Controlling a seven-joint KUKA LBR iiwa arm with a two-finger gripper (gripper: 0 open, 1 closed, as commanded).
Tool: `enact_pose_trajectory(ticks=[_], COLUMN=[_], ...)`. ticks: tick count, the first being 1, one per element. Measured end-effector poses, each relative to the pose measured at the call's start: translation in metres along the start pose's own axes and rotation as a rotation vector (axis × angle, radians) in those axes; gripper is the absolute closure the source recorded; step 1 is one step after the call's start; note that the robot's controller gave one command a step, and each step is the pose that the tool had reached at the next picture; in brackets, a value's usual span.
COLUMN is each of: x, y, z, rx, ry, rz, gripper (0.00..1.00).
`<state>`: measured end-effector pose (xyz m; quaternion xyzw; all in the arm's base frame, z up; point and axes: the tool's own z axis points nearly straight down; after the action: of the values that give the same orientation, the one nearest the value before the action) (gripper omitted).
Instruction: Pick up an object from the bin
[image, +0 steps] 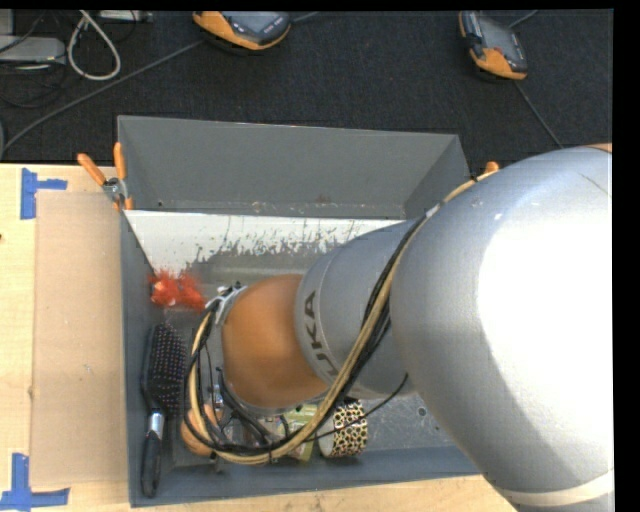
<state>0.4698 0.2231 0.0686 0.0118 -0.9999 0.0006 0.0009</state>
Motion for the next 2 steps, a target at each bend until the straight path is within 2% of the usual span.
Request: enact_pose_trajectory(ticks=[1, 2], x=[0.0002, 0.0012], y=[-0.0009, -0.0014], z=[-0.0594, -0.0586], rx=[0.0, 0.002], ry=[0.002, 0.005], rz=[0.005, 0.006], gripper=[1.0, 1.0])
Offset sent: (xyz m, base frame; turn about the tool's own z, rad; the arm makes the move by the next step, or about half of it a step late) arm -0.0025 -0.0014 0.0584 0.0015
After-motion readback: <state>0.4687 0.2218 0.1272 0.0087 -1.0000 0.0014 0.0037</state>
